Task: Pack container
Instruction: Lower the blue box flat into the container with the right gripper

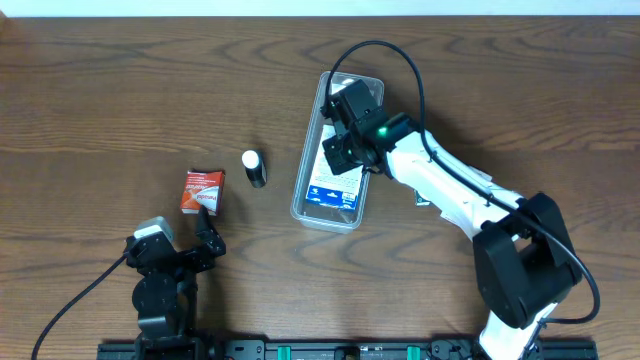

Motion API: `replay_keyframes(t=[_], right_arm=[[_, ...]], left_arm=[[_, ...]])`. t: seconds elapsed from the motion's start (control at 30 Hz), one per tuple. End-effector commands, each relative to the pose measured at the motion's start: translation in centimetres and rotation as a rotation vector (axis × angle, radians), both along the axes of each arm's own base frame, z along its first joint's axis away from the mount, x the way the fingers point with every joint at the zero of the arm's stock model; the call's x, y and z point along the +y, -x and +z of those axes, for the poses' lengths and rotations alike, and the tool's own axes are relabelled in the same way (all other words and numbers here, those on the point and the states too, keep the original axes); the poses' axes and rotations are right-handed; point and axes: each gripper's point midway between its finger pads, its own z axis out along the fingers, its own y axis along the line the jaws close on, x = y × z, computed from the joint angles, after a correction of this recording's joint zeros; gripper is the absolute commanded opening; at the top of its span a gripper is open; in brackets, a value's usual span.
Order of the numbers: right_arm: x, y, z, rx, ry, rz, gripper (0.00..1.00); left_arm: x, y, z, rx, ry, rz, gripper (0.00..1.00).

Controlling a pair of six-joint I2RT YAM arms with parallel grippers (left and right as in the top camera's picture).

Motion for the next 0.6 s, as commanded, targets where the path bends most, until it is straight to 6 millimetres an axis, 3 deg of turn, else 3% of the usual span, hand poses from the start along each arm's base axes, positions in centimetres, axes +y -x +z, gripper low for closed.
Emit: replay_keyframes(t=[0.0,0.13,0.37,0.57], right_arm=[[0.7,0.9,4.0,-0.079,-0.030,0.090,0.01],[2.0,3.0,4.2,-0.049,-0.036,0.160,0.01],[3.7,5.4,0.5,0.043,0.010,0.234,0.01],[3.2,7.9,-1.4,0.167,0.042,0.264,0.01]], left_arm=[[-0.1,0.0,-1.2,0.026,0.003,-0.009,0.98],[-0.1,0.0,-1.2,0.027,0.003,-0.009,0.98],[-0.1,0.0,-1.2,0.027,0.003,-0.009,0.98],[-0.1,0.0,-1.2,0.027,0.003,-0.009,0.98]])
